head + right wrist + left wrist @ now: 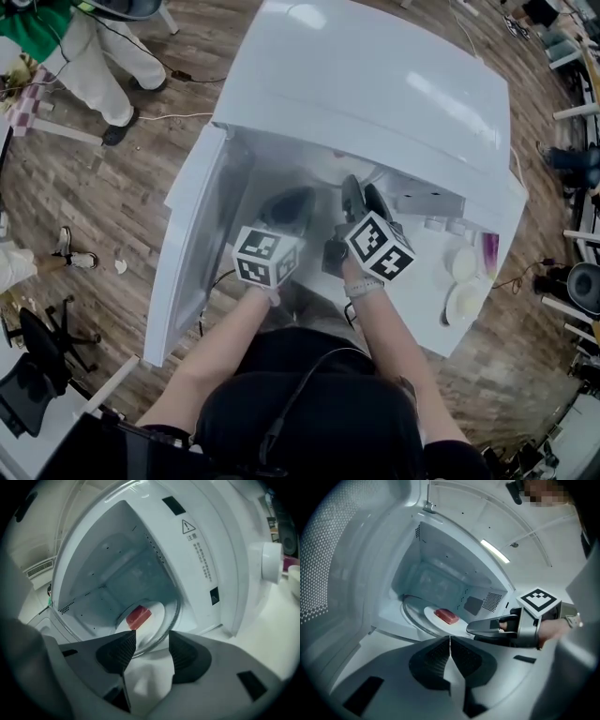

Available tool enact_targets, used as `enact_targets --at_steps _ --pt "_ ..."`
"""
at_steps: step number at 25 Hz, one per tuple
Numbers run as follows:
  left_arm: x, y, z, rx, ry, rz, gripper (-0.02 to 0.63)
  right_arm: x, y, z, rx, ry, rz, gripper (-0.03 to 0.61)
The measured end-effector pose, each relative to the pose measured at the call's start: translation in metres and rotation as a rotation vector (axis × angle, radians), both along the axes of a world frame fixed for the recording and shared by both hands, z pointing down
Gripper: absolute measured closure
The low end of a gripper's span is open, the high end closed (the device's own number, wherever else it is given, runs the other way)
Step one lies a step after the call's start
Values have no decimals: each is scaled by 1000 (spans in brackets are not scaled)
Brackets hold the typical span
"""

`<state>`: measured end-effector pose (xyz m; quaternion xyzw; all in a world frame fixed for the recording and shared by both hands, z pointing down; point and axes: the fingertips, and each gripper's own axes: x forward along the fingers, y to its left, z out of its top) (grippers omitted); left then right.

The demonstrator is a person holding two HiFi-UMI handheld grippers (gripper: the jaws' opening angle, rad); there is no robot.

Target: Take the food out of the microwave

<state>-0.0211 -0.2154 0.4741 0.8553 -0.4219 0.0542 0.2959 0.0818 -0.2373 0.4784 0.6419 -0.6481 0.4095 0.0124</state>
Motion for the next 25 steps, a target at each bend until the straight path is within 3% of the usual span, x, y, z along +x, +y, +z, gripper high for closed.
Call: enact_targets --at_steps 6,10,18,25 --pt "2 -6 8 10 -5 27 597 2 0 1 -37 -29 71 365" --pt "7 -7 9 7 -17 55 597 1 5 9 -106 -146 178 365" --pt "10 -6 10 6 -21 75 597 -4 -2 16 -129 -228 188 365" --pt "7 -8 16 -4 -16 60 597 -6 1 11 -108 -298 185 430"
